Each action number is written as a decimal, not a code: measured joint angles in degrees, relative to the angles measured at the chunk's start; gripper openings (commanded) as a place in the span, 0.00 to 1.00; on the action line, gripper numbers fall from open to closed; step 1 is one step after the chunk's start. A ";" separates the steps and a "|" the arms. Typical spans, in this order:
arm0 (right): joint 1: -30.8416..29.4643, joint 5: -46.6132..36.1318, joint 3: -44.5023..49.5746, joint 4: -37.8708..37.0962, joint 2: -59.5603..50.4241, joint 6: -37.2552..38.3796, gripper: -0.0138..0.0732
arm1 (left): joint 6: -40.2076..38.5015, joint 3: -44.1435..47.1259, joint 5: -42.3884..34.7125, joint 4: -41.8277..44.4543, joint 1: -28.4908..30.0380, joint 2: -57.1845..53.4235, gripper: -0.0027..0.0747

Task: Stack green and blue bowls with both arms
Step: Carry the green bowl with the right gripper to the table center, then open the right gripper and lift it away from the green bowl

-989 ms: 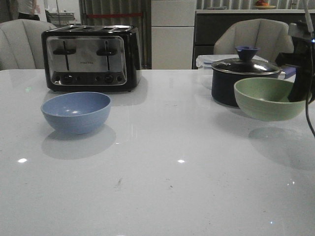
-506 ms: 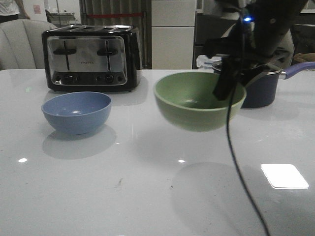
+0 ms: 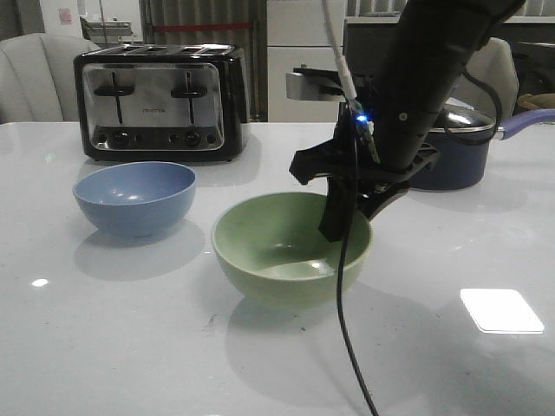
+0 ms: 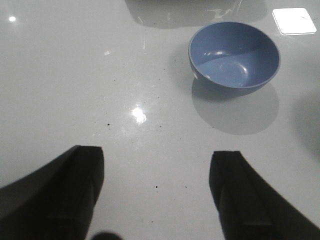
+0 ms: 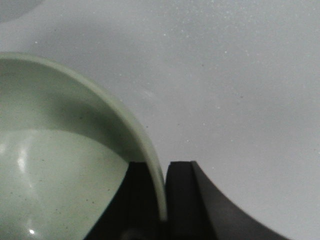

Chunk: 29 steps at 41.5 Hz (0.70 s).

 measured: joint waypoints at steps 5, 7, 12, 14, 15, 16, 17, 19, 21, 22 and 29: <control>0.00 -0.31 0.00 0.00 0.97 0.00 0.54 | 0.00 0.00 0.00 0.00 0.00 0.00 0.69; 0.00 -0.31 0.00 0.00 1.02 0.00 0.60 | 0.00 0.00 0.00 0.00 0.00 0.00 0.69; 0.00 -0.45 0.00 0.00 0.60 0.00 0.65 | 0.00 0.00 0.00 0.00 0.00 0.00 0.69; 0.00 -0.45 0.00 0.00 -0.26 0.00 0.65 | 0.00 0.00 0.00 0.00 0.00 0.00 0.69; 0.00 -0.45 0.00 0.00 -0.79 0.00 0.65 | 0.00 0.00 0.00 0.00 0.00 0.00 0.69; 0.00 -0.45 0.10 0.00 -1.40 0.00 0.65 | 0.00 0.00 0.00 0.00 0.00 0.00 0.69; 0.00 -0.59 0.24 0.00 -2.39 0.00 0.65 | 0.00 0.00 0.00 0.00 0.00 0.00 0.69; 0.00 -0.72 0.58 0.00 -4.16 0.00 0.65 | 0.00 0.00 0.00 0.00 0.00 0.00 0.69; 0.00 -1.11 1.37 0.00 -6.65 -0.05 0.65 | 0.00 0.00 0.00 0.00 0.00 0.00 0.69; 0.00 -1.28 1.80 0.00 -7.84 -0.05 0.65 | 0.00 0.00 0.00 0.00 0.00 0.00 0.69; 0.08 -2.91 7.59 0.00 -19.02 -2.02 0.65 | 0.00 0.00 -0.03 0.00 0.00 0.00 0.69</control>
